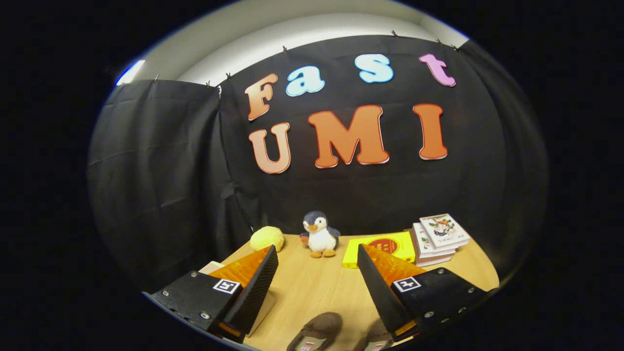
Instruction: Open the storage box then place both shoes into the box .Put the left shoe in first, then the right shoe, with the right side of both shoes facing outward in a uniform manner.
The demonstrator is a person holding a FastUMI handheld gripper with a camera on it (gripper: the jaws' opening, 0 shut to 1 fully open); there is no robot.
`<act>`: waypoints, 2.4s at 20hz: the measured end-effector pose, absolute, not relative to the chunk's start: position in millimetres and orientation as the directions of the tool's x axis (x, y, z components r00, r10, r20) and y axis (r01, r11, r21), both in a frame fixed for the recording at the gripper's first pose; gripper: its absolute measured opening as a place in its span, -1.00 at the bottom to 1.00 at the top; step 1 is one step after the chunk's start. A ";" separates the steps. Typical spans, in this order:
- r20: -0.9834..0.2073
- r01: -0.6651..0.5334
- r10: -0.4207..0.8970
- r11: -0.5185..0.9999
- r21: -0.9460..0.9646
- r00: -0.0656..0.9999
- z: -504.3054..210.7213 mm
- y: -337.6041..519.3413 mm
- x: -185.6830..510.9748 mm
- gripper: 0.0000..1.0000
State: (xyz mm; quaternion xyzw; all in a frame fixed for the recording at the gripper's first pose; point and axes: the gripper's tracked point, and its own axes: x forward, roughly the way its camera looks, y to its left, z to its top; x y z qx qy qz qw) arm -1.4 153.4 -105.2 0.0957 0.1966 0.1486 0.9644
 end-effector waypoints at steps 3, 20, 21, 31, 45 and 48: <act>-0.430 -0.313 0.447 0.884 0.348 0.784 -132.7 191.8 -21.6 0.96; -0.583 -0.211 0.777 0.627 0.750 0.238 -253.5 336.7 -123.2 0.95; -0.588 -0.194 0.779 0.625 0.756 0.220 -262.3 342.3 -123.1 0.96; -0.519 -0.044 0.849 0.525 0.850 0.100 -291.8 381.0 -148.7 0.96; -0.295 -0.250 0.941 0.330 0.910 0.167 -120.6 411.1 -121.9 -0.23; -0.272 -0.311 0.952 0.303 0.901 0.142 -101.7 443.7 -119.9 -0.51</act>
